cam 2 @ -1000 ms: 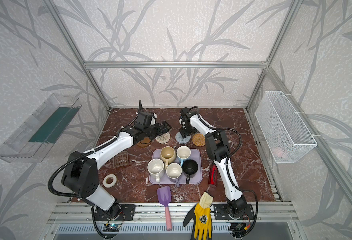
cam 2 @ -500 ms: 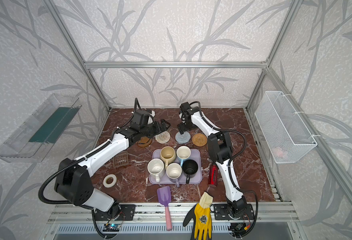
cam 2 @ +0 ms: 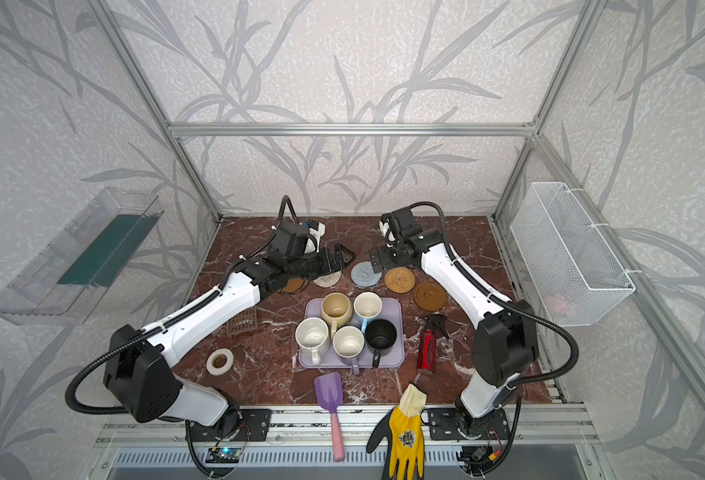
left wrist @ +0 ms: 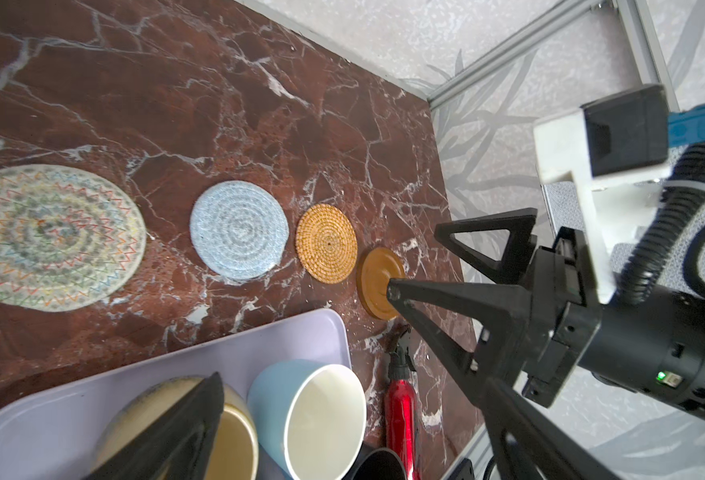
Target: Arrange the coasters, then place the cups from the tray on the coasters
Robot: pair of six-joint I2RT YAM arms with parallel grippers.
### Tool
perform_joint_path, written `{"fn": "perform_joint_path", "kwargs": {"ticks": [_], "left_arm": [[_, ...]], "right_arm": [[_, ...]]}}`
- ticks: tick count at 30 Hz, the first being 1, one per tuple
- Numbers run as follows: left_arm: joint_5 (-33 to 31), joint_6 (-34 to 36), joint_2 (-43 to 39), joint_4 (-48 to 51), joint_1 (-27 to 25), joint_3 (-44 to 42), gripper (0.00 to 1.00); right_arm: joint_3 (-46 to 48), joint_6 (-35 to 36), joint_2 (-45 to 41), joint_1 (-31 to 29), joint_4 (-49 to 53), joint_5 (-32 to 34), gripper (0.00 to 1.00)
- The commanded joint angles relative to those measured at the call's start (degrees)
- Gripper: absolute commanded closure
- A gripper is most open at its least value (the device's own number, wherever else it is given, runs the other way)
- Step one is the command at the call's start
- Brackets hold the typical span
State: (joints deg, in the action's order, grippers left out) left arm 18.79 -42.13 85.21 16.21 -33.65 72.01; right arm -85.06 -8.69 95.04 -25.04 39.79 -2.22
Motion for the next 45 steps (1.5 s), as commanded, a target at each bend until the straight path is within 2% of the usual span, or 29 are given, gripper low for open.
{"fn": "perform_joint_path", "kwargs": {"ticks": [1, 3, 6, 10, 17, 22, 32, 37, 39, 43, 45], "left_arm": [[-1.16, 3.72, 0.91, 3.36, -2.28, 3.04, 0.01], [-0.72, 4.24, 2.15, 3.23, -3.09, 3.39, 0.01], [-0.63, 4.24, 3.50, 1.72, -3.81, 3.40, 0.01], [-0.25, 4.10, 6.87, 2.40, -4.21, 6.04, 0.01], [-0.84, 2.49, 11.02, 1.39, -5.03, 8.78, 0.01], [-1.45, 2.78, 12.96, 2.25, -5.53, 10.96, 0.01], [-0.95, 0.17, 13.32, -0.20, -5.62, 9.48, 0.01], [-2.26, 0.87, 12.81, 1.63, -5.63, 9.93, 0.01], [-2.52, 0.79, 12.55, 1.83, -5.55, 9.87, 0.01], [-1.75, -0.31, 12.67, 0.92, -5.51, 9.78, 0.01], [-1.73, -0.32, 12.85, 1.28, -5.57, 10.35, 0.01]], "right_arm": [[3.93, -3.66, -2.25, 2.38, -2.45, -0.14, 0.01], [6.43, -4.61, -2.66, 3.93, -3.59, -1.49, 0.01], [9.12, -4.94, -1.79, 5.53, -5.52, -2.00, 0.06], [7.76, -4.39, 2.38, 6.60, -4.69, -2.92, 0.25], [4.57, -3.91, 11.89, 6.58, -4.45, -4.91, 0.43], [1.89, -3.48, 16.71, 6.59, -2.54, -3.73, 0.48], [-2.43, -2.87, 24.31, 7.02, -1.43, -3.09, 0.55], [-5.44, -3.25, 27.49, 7.02, 0.61, -1.13, 0.57], [-7.00, -2.88, 28.86, 7.17, 1.76, -0.30, 0.61], [-7.40, -2.64, 29.79, 8.32, 1.49, 0.34, 0.61], [-7.76, -2.49, 30.60, 8.93, 1.12, -1.40, 0.61]]}}
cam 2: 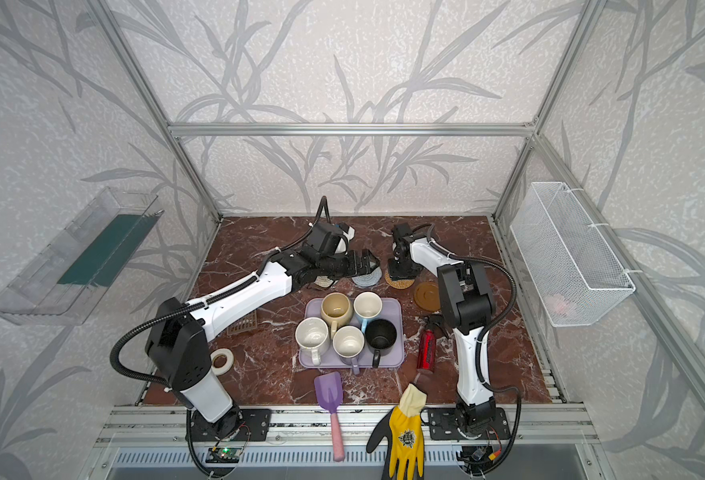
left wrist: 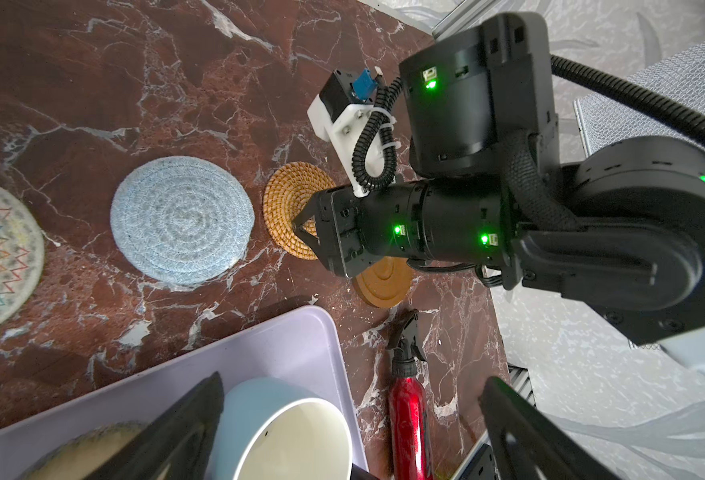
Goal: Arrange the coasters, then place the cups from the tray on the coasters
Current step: 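Lower right gripper onto rattan coaster while left hovers by pale-blue coaster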
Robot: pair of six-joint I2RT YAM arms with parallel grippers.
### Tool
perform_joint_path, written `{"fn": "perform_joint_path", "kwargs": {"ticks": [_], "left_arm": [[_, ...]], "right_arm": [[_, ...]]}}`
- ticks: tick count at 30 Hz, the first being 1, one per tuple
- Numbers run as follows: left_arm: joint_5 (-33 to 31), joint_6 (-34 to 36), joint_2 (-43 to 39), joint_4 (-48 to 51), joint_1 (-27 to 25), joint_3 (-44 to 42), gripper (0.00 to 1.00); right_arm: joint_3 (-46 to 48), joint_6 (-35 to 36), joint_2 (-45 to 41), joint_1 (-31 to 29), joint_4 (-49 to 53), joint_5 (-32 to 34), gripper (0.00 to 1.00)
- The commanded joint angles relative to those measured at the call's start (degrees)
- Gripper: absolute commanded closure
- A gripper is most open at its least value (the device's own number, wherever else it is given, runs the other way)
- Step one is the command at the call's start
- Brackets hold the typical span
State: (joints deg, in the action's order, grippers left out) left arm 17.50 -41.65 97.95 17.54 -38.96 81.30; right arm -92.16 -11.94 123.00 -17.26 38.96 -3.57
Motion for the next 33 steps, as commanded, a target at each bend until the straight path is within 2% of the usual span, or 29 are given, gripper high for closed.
{"fn": "perform_joint_path", "kwargs": {"ticks": [1, 7, 11, 14, 20, 23, 28, 31, 33], "left_arm": [[-0.45, -0.80, 0.18, -0.05, -0.25, 1.25, 0.01], [-0.16, -0.87, 1.01, 0.62, -0.30, 2.34, 0.01], [0.60, -1.99, 0.25, -0.93, -0.31, 1.38, 0.01], [5.42, -5.06, -1.39, -8.68, -0.01, -1.23, 0.01], [3.19, -4.34, -6.65, -5.76, -0.02, -0.64, 0.01], [1.36, -4.40, -10.16, -4.66, -0.17, -2.47, 0.01], [-0.34, -3.75, -15.12, -3.15, -0.68, -6.09, 0.01], [0.70, -3.15, -16.96, -1.82, -0.89, -7.34, 0.01], [5.11, -4.02, -18.02, -5.95, -0.87, -9.79, 0.01]], "right_arm": [[-1.08, 0.92, 3.05, 1.18, 2.15, -0.37, 0.61], [-2.40, 1.80, 3.22, 1.17, 2.27, -1.23, 0.62], [-1.97, 1.74, -0.19, 1.17, 1.80, -1.68, 0.60], [-2.72, 2.72, -3.25, 1.42, 1.90, -4.57, 0.59], [-2.67, 2.80, -12.62, 1.61, 3.01, -6.68, 0.52], [0.16, 2.37, -19.56, 1.61, 2.73, -7.23, 0.40], [9.28, -0.18, -33.22, 1.59, 0.53, -6.93, 0.02], [14.52, -2.05, -39.71, 1.61, 1.49, -5.64, 0.01], [18.16, -2.67, -43.70, 1.61, 2.12, -5.66, 0.01]]}}
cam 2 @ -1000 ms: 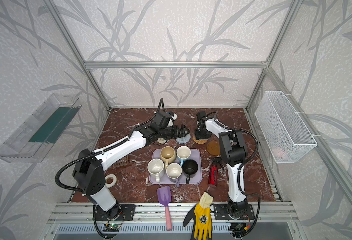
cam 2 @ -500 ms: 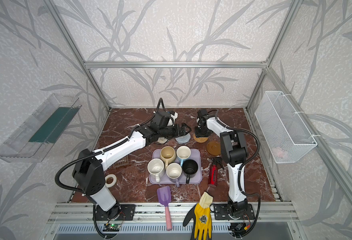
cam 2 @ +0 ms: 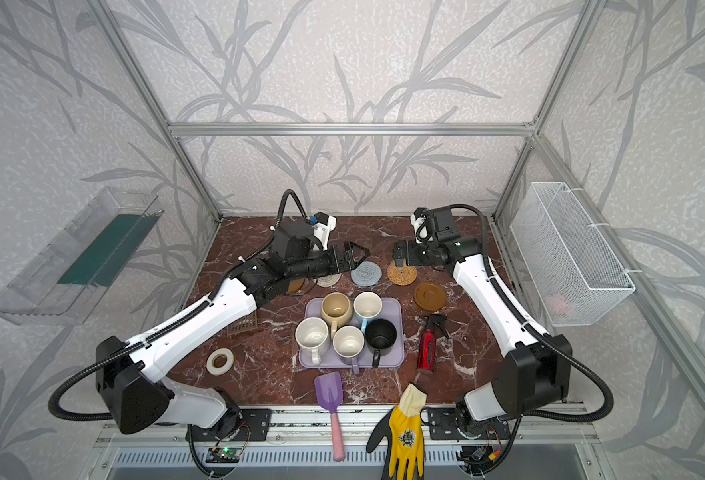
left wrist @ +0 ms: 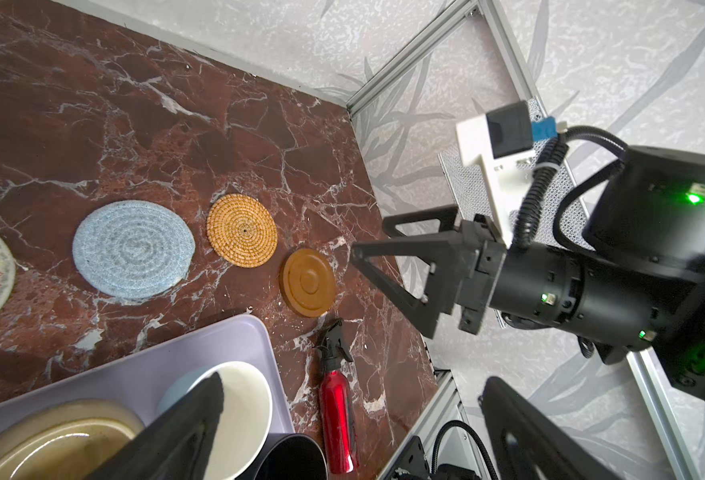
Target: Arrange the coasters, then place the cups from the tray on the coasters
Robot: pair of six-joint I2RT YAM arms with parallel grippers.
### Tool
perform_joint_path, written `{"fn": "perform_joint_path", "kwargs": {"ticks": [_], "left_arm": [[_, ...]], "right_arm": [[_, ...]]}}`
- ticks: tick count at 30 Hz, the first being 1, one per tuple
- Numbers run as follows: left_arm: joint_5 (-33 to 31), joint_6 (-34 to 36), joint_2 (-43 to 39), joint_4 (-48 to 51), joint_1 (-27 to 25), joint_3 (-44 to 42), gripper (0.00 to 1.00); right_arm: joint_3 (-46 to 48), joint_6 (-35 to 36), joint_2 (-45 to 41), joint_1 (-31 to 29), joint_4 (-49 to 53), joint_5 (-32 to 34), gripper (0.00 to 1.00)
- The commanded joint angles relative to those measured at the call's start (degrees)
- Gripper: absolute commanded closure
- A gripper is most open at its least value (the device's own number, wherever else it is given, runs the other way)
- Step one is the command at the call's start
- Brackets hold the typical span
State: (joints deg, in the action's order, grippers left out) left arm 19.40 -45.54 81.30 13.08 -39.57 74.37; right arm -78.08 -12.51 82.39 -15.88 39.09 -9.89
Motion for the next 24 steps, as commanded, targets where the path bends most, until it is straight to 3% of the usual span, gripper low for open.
{"fn": "perform_joint_path", "kwargs": {"ticks": [1, 8, 13, 20, 24], "left_arm": [[5.19, -0.70, -1.71, -3.38, -0.33, -3.90, 0.01], [-0.35, 3.26, -5.07, 1.85, -2.84, -5.34, 0.01], [-1.29, 3.56, -5.08, -0.18, -3.56, -6.86, 0.01], [-3.76, 4.97, -2.70, 1.04, -4.65, -4.85, 0.01], [-8.57, 6.79, 0.37, 5.67, -5.79, -1.42, 0.01]], "right_arm": [[5.97, -2.38, -4.73, 0.23, 1.99, 0.66, 0.01], [17.65, -3.24, -10.55, 0.97, -0.25, 0.39, 0.01], [18.57, -1.06, -7.28, 1.59, -1.29, 2.85, 0.01], [16.34, 0.73, -0.26, 1.90, -2.25, 6.33, 0.12], [15.09, 1.43, 4.16, 2.07, -1.64, 7.33, 0.20]]}}
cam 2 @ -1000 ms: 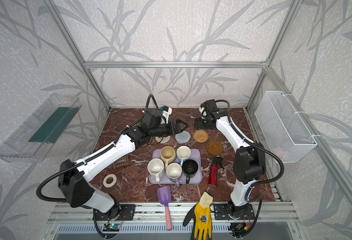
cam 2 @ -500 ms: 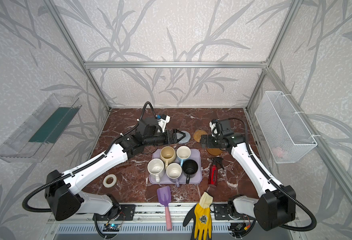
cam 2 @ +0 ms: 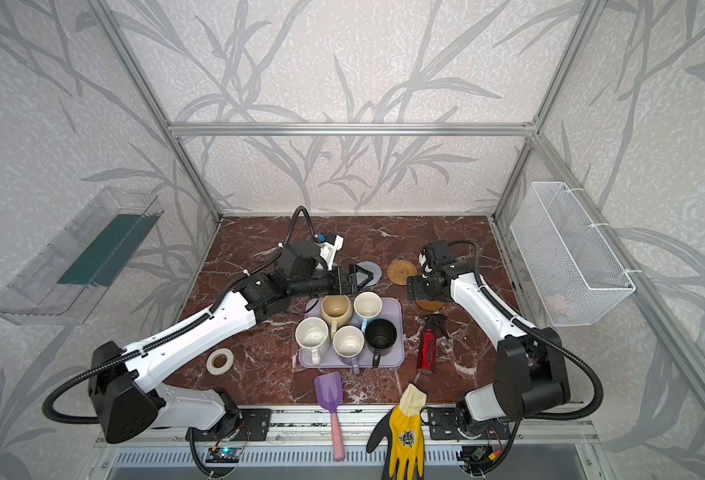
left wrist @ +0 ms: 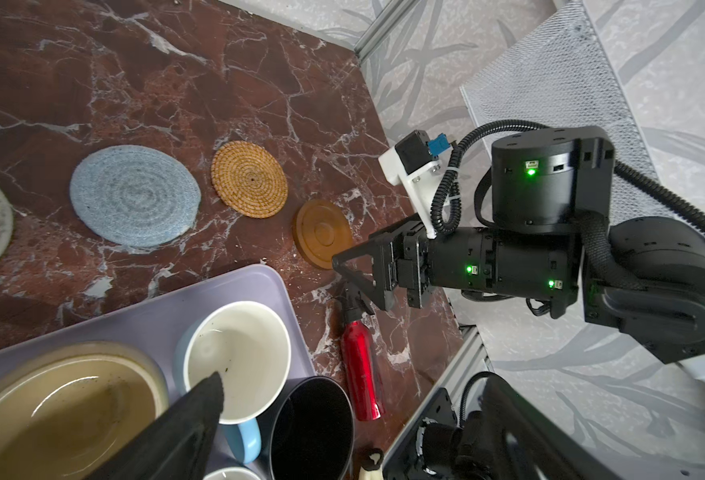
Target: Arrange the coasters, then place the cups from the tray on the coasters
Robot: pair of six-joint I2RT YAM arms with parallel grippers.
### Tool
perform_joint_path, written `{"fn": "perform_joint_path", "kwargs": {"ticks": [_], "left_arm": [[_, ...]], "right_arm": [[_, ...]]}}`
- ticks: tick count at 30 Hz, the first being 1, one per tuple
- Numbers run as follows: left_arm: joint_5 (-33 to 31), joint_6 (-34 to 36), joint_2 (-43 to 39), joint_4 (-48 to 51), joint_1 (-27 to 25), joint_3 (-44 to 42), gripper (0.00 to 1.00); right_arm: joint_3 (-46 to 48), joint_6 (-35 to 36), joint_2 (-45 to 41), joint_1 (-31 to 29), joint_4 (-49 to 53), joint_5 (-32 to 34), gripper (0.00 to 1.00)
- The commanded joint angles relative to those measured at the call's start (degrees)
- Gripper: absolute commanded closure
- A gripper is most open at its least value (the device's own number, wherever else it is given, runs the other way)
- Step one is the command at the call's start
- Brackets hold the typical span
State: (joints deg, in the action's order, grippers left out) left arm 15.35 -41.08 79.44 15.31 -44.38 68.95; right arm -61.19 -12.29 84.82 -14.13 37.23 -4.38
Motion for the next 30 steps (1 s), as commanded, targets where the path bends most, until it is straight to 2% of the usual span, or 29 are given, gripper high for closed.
{"fn": "perform_joint_path", "kwargs": {"ticks": [1, 4, 7, 12, 17, 25, 30], "left_arm": [[-6.26, 3.16, 3.15, 5.64, -1.34, 5.51, 0.01], [-6.45, 4.52, 5.93, 7.31, -2.10, 8.44, 0.02], [-4.50, 3.99, 7.81, 4.88, -2.59, 9.18, 0.03], [-6.49, 5.08, 10.88, 7.15, -3.68, 11.69, 0.04], [-5.64, 4.44, 11.24, 5.44, -3.97, 11.14, 0.04], [-2.66, 3.20, 12.40, 2.88, -4.05, 10.76, 0.05], [-2.42, 3.51, 12.15, 2.55, -4.05, 10.60, 0.05]], "right_arm": [[-1.64, 1.36, 2.37, 0.54, -0.02, 1.79, 0.22], [-1.38, 1.82, 4.61, 1.29, -0.58, 1.39, 0.28], [-2.38, 2.28, 7.11, 1.47, -0.35, 2.00, 0.29], [-4.53, 3.18, 11.94, 1.56, 0.40, 2.71, 0.29], [-6.57, 3.21, 16.59, 1.56, 0.79, 3.18, 0.36], [-8.24, 4.13, 20.98, 1.17, 2.49, 4.92, 0.40], [-7.67, 3.71, 21.70, 0.56, 1.97, 6.46, 0.49]]}}
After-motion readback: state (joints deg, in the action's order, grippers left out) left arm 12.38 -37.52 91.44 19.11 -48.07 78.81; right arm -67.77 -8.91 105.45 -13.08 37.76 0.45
